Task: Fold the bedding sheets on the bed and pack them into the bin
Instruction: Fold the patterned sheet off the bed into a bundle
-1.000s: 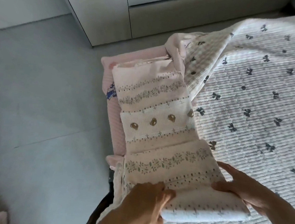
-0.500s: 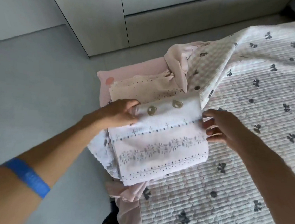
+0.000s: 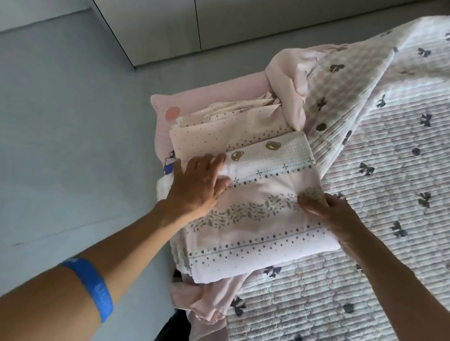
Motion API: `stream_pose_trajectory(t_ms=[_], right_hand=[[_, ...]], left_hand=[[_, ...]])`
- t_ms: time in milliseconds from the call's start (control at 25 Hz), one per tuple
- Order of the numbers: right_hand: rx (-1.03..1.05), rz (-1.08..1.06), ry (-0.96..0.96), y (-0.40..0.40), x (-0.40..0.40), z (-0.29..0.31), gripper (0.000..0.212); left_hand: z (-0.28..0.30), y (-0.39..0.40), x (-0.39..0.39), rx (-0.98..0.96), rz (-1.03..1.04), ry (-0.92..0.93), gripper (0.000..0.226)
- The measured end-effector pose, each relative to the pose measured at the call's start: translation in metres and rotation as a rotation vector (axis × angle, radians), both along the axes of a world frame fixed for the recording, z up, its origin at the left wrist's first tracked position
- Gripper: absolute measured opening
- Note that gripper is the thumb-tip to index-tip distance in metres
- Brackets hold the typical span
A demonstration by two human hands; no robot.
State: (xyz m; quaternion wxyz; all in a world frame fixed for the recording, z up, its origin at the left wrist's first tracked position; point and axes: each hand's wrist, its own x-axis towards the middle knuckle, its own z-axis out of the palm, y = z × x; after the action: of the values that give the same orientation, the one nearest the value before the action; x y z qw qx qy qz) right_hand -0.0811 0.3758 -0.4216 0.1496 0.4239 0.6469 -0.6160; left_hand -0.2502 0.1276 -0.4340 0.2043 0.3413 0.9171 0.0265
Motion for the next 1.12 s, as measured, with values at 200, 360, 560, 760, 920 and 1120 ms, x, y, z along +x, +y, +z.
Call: stream_pose_trajectory(t_ms=[200,360,560,760,920,1120], right_hand=[[0.023,-0.112,0.078,-0.006,0.039,0.022,0.039],[-0.023,-0.245,0.121,0.001,0.102,0.038,0.029],[-0.145,-0.388,0.108,-0.002,0.223,0.029,0.05],[-0.216,-0.653,0.08,-0.053,0.337,0.006,0.037],[-0.154,-0.796,0.027,-0.106,0.418,0.004,0.055],[-0.128,-0.854,0.054,-0.138,0.485,0.014,0.047]], left_hand=[[0.015,-0.016,0.067,0.155,-0.053,0.192,0.058],[0.034,-0.035,0.184,0.317,-0.543,0.121,0.063],[0.035,-0.028,0.28,0.154,-0.804,-0.022,0.049],[0.026,-0.025,0.324,0.157,-0.869,-0.08,0.037],[0.014,-0.063,0.362,-0.004,-0.844,-0.114,0.05],[0.02,-0.109,0.399,0.133,-0.597,-0.123,0.04]])
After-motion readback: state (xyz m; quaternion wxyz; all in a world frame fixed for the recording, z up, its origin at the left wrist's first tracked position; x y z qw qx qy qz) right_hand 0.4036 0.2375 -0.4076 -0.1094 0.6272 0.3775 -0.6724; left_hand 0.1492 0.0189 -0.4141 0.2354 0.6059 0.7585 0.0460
